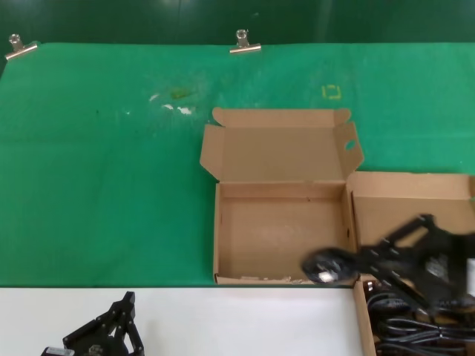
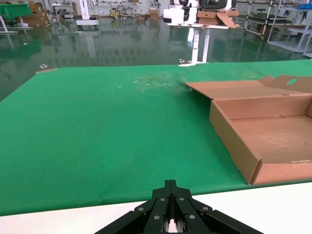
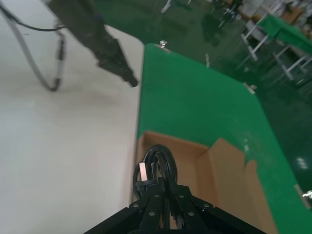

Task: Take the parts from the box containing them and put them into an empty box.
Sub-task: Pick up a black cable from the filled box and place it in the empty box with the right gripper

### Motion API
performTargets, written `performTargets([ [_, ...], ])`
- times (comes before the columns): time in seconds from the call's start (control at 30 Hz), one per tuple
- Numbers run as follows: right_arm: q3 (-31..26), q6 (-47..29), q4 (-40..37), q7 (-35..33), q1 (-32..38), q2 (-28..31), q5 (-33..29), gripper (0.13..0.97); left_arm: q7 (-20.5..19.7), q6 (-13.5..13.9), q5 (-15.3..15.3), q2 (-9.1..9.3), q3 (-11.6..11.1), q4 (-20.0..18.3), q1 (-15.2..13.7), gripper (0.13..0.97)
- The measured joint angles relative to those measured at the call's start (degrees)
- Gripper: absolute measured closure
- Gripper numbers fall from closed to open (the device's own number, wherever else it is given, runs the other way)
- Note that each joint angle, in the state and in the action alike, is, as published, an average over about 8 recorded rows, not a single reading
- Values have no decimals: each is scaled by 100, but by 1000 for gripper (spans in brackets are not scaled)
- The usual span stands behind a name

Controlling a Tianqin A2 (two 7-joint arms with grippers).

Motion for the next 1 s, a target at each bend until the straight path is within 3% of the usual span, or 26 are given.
performTargets([
  [0.27,-489,500,-751,-226,564,-1045,-610,947,0,0,0,0,0,0,0,948],
  [0.53,-796,1215,-1832,-949,865,-1982,-974,941,0,0,0,0,0,0,0,948],
  [0.77,-877,1519,-2391,-1493,928,-2343,-974,891,0,0,0,0,0,0,0,948],
  [1.0,-809,1556,-2385,-1581,960,-2326,-866,809,0,0,0,0,0,0,0,948],
])
